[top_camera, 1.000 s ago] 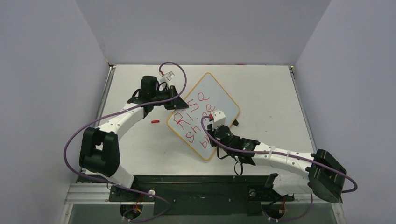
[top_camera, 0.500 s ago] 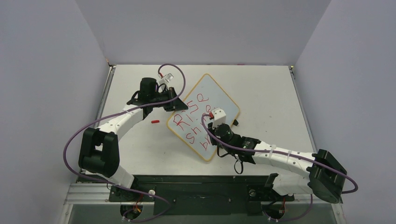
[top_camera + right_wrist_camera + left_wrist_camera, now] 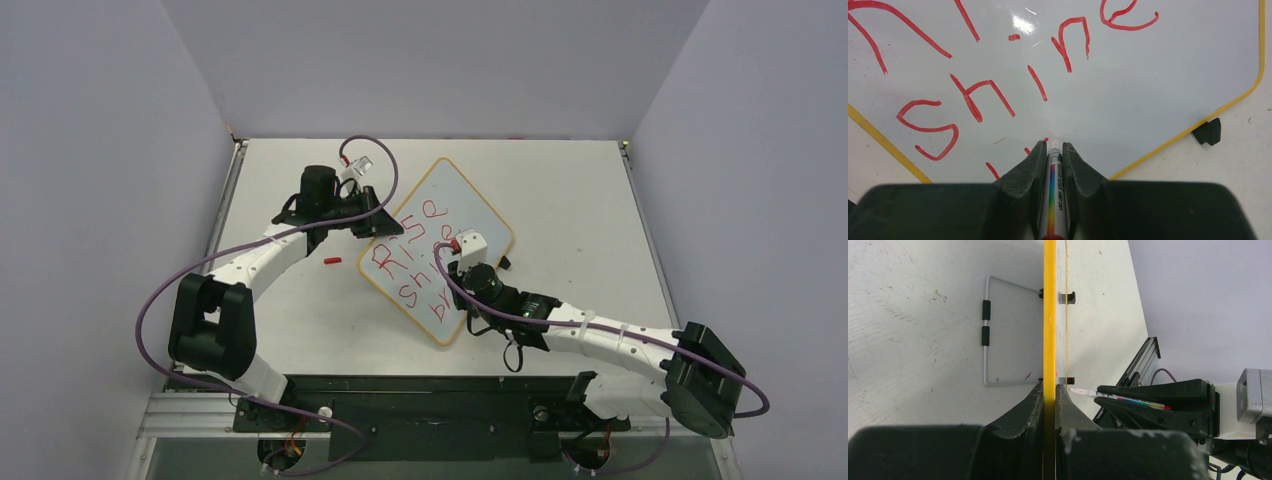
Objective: Write a sentence on the whiteboard
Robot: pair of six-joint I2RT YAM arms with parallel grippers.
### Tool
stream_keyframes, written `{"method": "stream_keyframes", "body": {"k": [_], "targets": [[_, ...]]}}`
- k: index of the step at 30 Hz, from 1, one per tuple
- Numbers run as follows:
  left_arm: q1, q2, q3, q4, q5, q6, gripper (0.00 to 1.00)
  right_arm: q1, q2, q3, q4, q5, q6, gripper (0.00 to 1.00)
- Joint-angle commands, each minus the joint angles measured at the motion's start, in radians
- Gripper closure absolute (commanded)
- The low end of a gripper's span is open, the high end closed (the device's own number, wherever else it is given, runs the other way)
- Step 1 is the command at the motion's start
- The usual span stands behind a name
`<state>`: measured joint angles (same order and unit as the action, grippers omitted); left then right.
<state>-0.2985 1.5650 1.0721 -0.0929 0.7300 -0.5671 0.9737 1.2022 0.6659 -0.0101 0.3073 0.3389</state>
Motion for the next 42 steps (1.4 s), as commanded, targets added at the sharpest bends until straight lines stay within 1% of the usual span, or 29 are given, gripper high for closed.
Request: {"method": "stream_keyframes", "body": {"k": [1,18,33,42], "targets": [[-0.001,-0.022,0.037,0.041,-0.033,0.051,1.0,-0.011,0.013,0.031,0.033,0.018,-0.01,1.0],[-0.001,-0.021,0.037,0.041,-0.033,0.05,1.0,-0.036,0.049,0.01,0.053,0.001,-0.005,1.0],[-0.001,-0.018,0.04,0.042,-0.035,0.051,1.0,-0.035,-0.005,-0.069,0.035,-0.017,0.04,1.0],[-0.001,-0.016,0.042,0.04,-0.033,0.051,1.0,-0.035,-0.018,-0.094,0.031,0.001,0.046,1.0]]}}
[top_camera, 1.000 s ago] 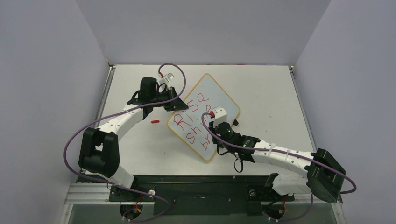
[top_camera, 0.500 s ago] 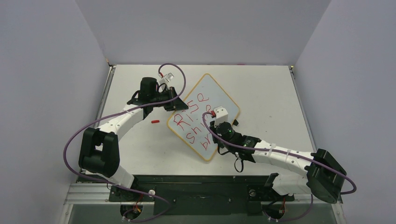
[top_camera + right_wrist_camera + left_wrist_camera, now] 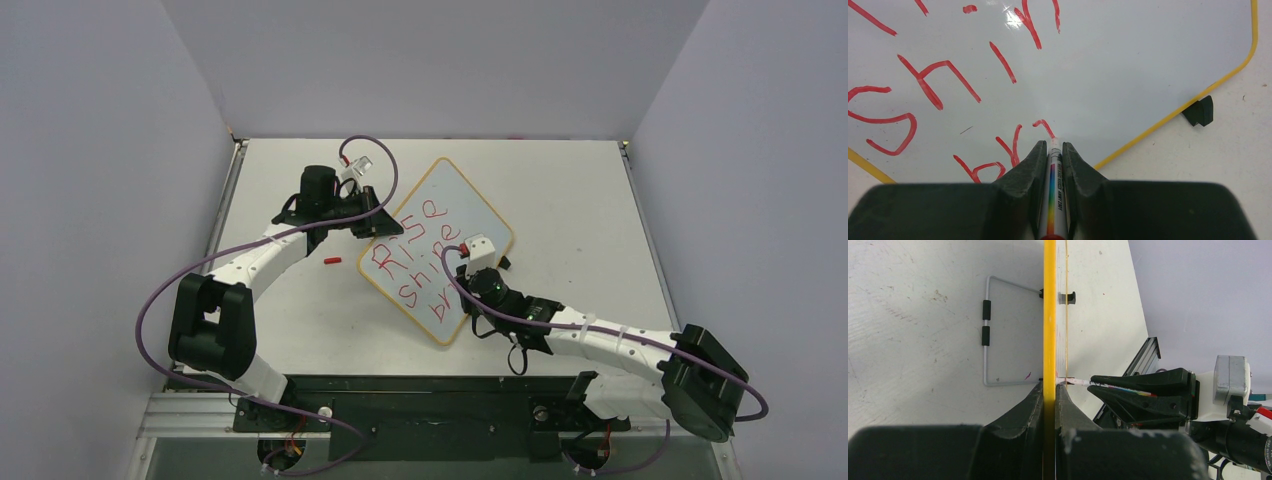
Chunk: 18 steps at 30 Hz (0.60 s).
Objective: Write a sentence on the whiteboard
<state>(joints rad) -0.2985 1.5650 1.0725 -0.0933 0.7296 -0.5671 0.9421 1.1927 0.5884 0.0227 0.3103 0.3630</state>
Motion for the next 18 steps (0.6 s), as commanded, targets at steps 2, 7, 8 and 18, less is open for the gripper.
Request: {"method": "stream_keyframes", "body": {"k": [2,7,8,18], "targets": [[-0.001,-0.015,0.041,0.04,-0.032,0.051,1.0,-0.004,-0.004,-0.009,-0.004,0.005,0.017,1.0],[-0.001,-0.017,0.041,0.041,-0.033,0.051,1.0,-0.005,0.022,0.038,-0.016,0.029,-0.006,1.0],[-0.001,-0.018,0.04,0.042,-0.033,0.051,1.0,-0.006,0.028,0.045,-0.019,0.031,-0.014,1.0],[-0.001,-0.016,0.041,0.041,-0.033,0.051,1.0,-0.007,0.036,0.127,-0.069,0.037,-0.049,1.0]]}}
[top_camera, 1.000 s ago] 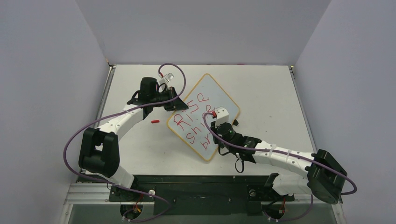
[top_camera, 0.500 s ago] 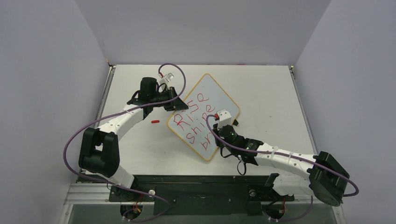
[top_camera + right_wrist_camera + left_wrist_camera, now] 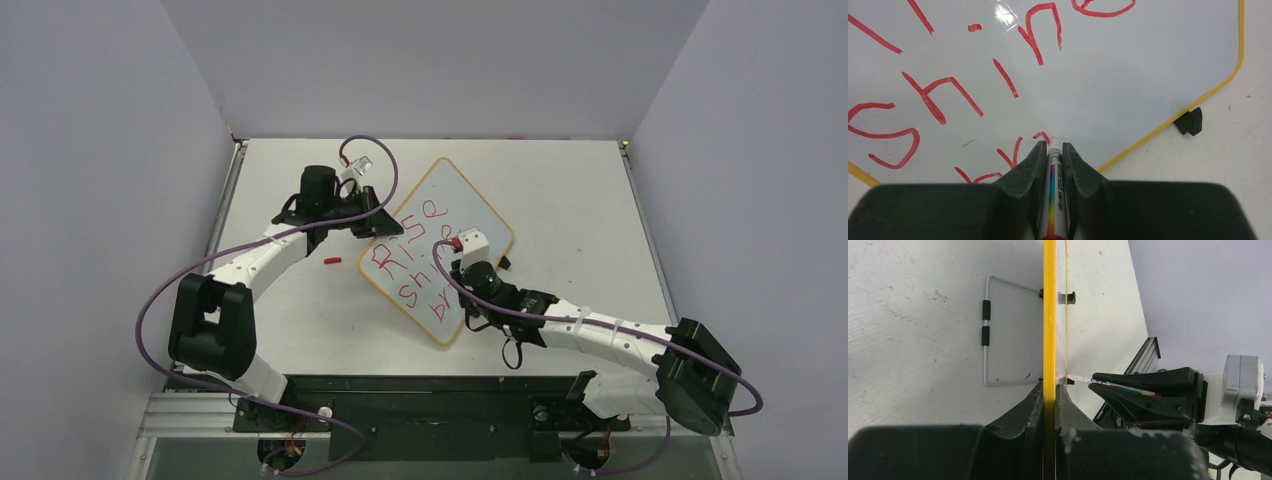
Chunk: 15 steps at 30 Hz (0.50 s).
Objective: Write a sentence on the whiteboard
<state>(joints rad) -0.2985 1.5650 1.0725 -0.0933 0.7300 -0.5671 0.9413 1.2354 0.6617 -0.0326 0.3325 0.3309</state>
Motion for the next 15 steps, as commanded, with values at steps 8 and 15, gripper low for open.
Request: {"method": "stream_keyframes", "body": {"k": [8,15], "targets": [[-0.001,-0.019,0.039,0.04,-0.033,0.049,1.0,-0.005,-0.04,0.077,-0.026,0.0,-0.015,1.0],[-0.001,-0.019,0.039,0.041,-0.032,0.049,1.0,-0.005,-0.013,0.115,-0.01,-0.025,-0.014,1.0]]}}
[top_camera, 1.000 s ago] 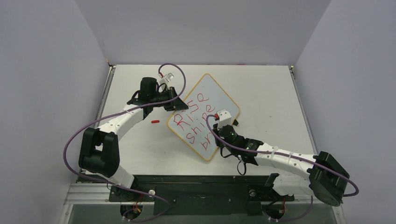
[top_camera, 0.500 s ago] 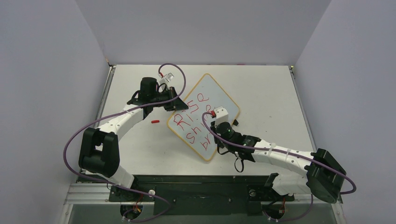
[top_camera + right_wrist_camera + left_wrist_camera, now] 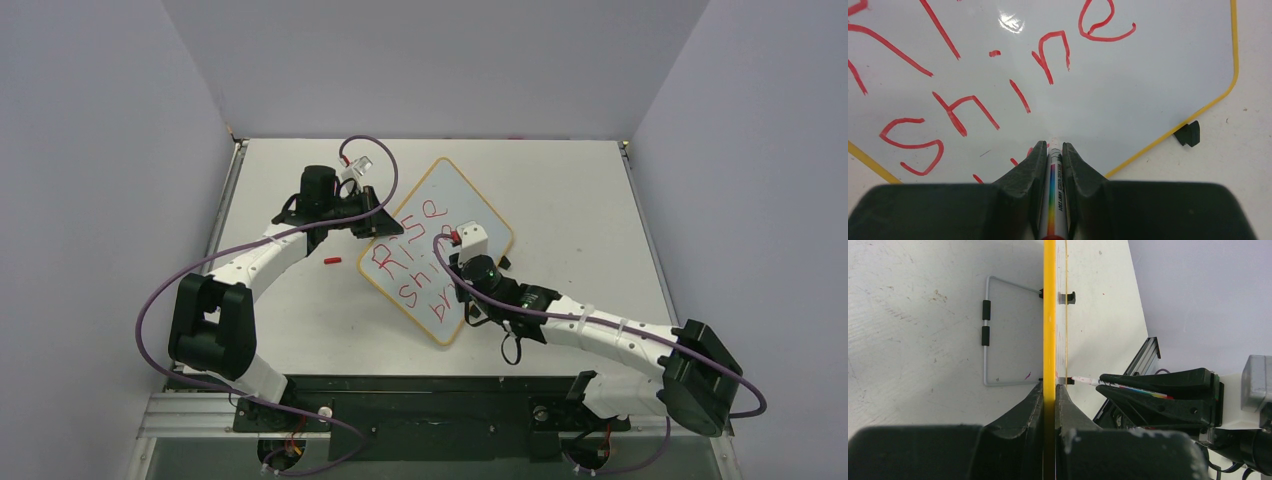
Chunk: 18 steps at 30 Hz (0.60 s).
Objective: Write a sentence on the whiteboard
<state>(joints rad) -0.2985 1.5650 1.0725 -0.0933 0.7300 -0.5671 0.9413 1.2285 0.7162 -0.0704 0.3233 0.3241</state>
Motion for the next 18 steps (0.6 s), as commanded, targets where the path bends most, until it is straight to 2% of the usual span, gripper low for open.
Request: {"method": "stream_keyframes", "body": {"k": [1,18], "targets": [[-0.001,-0.02,0.038,0.04,-0.032,0.049,1.0,-0.004,-0.003,0.065,0.033,-0.018,-0.007,1.0],[-0.002,-0.023,0.038,0.039,-0.034,0.049,1.0,-0.006,0.066,0.068,0.062,-0.04,-0.001,1.0]]}}
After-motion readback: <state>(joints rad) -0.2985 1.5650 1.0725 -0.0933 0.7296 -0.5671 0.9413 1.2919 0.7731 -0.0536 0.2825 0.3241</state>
